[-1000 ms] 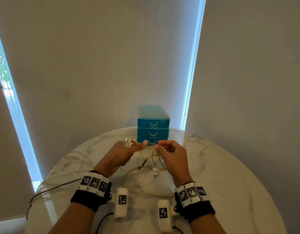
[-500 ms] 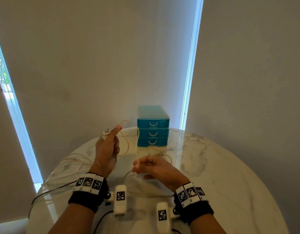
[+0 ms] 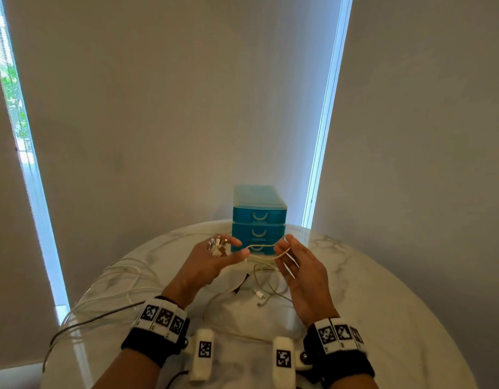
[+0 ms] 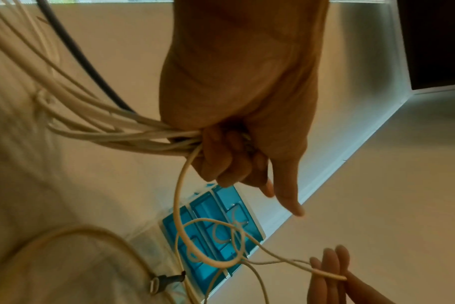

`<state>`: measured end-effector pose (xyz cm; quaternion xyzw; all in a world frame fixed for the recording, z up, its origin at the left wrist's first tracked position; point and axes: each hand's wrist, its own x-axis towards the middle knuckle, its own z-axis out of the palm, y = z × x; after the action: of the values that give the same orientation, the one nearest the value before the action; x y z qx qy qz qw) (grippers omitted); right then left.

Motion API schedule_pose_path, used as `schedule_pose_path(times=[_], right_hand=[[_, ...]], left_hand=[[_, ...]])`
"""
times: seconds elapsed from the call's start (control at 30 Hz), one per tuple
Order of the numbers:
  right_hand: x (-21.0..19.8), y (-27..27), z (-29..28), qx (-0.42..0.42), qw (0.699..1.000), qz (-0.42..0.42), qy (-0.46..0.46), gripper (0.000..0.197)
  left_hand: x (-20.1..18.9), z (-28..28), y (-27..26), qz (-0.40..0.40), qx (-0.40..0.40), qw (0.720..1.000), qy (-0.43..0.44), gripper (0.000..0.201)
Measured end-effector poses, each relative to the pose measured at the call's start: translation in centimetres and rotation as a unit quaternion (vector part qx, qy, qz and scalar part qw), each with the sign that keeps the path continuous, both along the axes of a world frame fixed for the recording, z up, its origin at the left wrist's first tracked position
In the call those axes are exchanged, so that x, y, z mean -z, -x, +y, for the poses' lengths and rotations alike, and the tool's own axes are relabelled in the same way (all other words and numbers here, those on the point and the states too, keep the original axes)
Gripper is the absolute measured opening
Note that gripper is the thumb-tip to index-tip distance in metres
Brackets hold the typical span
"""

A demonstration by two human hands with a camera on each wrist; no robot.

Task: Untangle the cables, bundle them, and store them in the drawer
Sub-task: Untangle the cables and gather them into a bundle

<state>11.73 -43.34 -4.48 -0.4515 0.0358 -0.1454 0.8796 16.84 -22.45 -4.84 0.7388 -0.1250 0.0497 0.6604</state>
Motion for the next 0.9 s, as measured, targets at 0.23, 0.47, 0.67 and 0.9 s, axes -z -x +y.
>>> schedule_pose_path(times=[0.23,0.47,0.67,0.9], right_hand=[[-0.4,0.2,1.3,-0.041,0.998,-0.028,0.049,0.032],[2.4,-1.0,1.9,-0.15,0.962,0.089,0.209,0.028],[2.6,-1.0,1.9,-0.08,0.949,0.116,0.282,0.021],[1.8,-0.9,5.1,-0.215,0.957,0.118,0.156,0.057]], left_hand=[[-0.4,-0.6,1.1,-0.062,0.098,0.98,-0.161,0.02],[-0.8,1.1,0.3,-0.046,0.007,0.987,0.155,0.037],[-2.2,3.1,0.2,0.006,0.123,0.918,0.376,0.033],[-2.5,2.7,1.3,0.032,0.197,0.919,0.34,0.04]])
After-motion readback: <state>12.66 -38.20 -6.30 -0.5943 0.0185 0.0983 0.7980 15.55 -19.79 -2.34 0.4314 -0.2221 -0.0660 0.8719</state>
